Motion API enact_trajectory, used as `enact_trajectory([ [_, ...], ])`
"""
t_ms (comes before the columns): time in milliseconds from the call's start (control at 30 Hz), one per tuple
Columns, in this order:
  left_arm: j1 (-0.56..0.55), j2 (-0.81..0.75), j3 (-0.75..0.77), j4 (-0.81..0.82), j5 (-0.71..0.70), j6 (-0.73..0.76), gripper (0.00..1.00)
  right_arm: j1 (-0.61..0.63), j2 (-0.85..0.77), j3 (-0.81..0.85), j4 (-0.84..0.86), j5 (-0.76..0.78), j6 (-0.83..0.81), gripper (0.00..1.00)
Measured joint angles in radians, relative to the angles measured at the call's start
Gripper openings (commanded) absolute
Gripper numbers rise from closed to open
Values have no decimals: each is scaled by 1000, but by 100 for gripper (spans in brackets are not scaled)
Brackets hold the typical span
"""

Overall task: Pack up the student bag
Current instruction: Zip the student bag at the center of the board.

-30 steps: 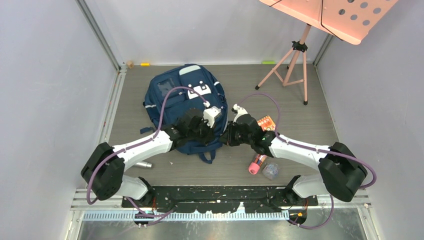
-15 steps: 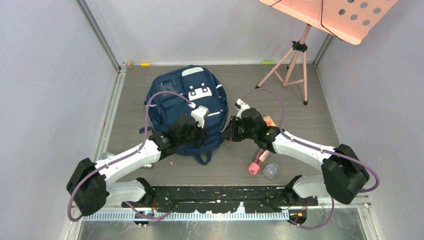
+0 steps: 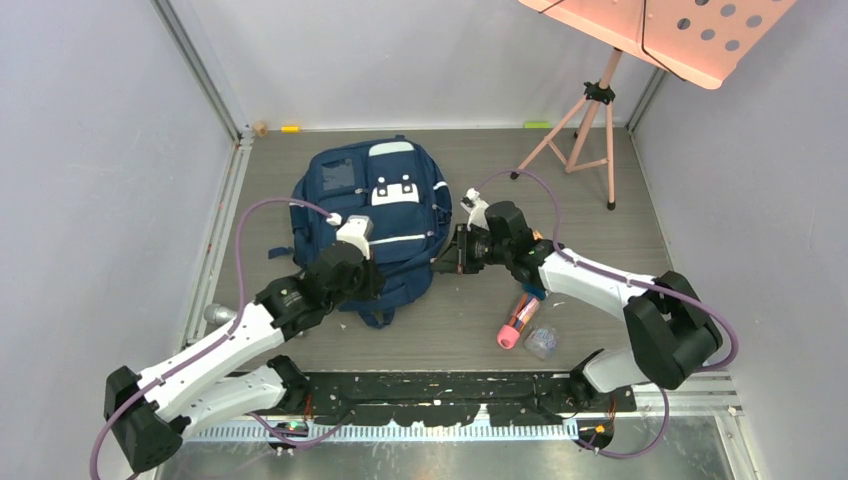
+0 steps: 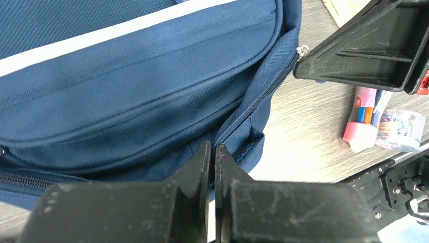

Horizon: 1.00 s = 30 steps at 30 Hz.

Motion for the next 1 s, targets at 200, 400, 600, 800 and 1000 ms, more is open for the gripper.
enact_trajectory([
  [200,0,-53,17,-87,-48,-43,0,-1,37,19,27,-63,-1,0],
  [400,23,-79,41,-182,-57,49,27,-74,46,11,-38,-24,-40,1],
  [600,37,29,85,-143,93,141,51,-158,50,-15,-58,35,-77,0],
  [800,37,215,161,4,264,171,62,-147,33,-27,-62,32,-98,1],
  [1000,-3,372,219,146,317,171,67,-145,12,-32,-62,33,-103,1],
])
